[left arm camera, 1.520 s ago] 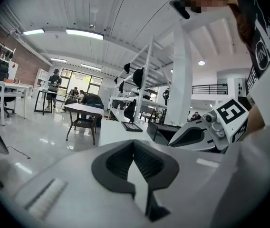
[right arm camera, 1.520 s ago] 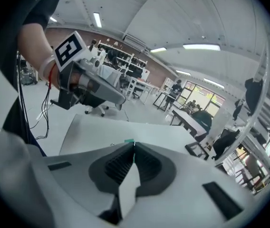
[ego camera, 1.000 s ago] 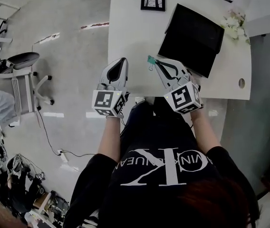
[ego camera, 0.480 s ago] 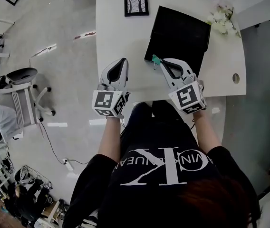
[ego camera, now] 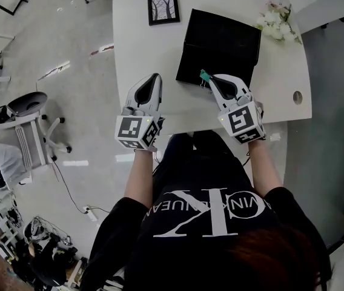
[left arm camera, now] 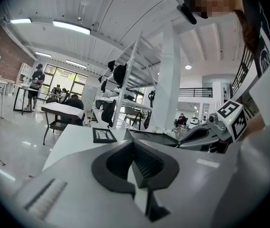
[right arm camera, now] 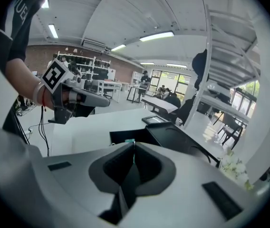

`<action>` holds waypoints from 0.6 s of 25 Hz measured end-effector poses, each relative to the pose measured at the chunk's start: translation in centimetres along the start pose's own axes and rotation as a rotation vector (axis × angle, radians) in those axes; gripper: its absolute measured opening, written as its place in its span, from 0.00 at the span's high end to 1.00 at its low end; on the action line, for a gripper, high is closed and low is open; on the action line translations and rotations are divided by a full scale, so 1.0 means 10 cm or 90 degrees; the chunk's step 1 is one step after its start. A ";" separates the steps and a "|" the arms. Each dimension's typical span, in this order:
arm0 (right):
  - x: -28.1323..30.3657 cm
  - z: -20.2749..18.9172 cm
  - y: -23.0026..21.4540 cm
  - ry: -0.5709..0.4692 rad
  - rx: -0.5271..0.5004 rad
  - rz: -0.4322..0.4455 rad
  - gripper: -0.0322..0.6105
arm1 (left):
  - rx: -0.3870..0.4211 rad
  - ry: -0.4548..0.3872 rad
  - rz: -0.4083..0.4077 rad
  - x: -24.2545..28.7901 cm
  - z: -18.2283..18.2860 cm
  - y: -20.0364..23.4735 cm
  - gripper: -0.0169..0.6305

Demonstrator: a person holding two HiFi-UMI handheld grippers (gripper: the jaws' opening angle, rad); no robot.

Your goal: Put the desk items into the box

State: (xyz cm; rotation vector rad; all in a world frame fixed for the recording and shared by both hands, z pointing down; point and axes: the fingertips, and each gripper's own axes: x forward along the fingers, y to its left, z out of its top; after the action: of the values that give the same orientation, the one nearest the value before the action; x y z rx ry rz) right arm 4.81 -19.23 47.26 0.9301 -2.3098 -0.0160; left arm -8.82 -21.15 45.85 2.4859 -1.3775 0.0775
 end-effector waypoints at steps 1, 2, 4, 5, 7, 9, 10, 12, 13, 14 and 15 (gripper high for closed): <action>0.01 -0.02 -0.01 0.006 0.001 0.001 0.92 | 0.000 0.001 -0.001 0.02 0.00 0.00 0.96; 0.01 -0.05 -0.02 0.013 0.002 0.002 0.92 | -0.001 0.003 -0.002 0.03 -0.01 0.00 0.96; 0.03 -0.11 -0.05 0.031 0.001 0.005 0.92 | -0.001 0.006 -0.003 0.06 -0.02 0.00 0.96; 0.04 -0.14 -0.07 0.041 -0.002 0.006 0.92 | -0.002 0.007 -0.004 0.07 -0.03 -0.01 0.96; 0.06 -0.19 -0.11 0.058 -0.007 0.006 0.92 | -0.003 0.008 -0.005 0.10 -0.03 -0.01 0.96; 0.07 -0.23 -0.15 0.072 -0.003 0.006 0.92 | -0.004 0.010 -0.007 0.13 -0.04 -0.01 0.96; 0.08 -0.26 -0.17 0.079 -0.002 0.005 0.92 | -0.004 0.011 -0.008 0.15 -0.04 -0.01 0.96; 0.11 -0.29 -0.20 0.094 -0.004 0.006 0.92 | -0.005 0.013 -0.008 0.18 -0.05 0.00 0.96; 0.13 -0.31 -0.21 0.100 -0.007 0.006 0.92 | -0.006 0.015 -0.007 0.19 -0.05 0.01 0.96; 0.15 -0.32 -0.22 0.107 -0.013 0.005 0.92 | -0.006 0.016 -0.006 0.21 -0.06 0.02 0.96; 0.17 -0.34 -0.24 0.115 -0.021 0.004 0.92 | -0.007 0.017 -0.006 0.23 -0.06 0.03 0.96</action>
State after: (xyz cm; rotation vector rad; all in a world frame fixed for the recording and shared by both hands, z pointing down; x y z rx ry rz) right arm 7.29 -21.39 50.33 0.8718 -2.1401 0.0315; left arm -7.79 -23.00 46.96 2.4735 -1.3529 0.1000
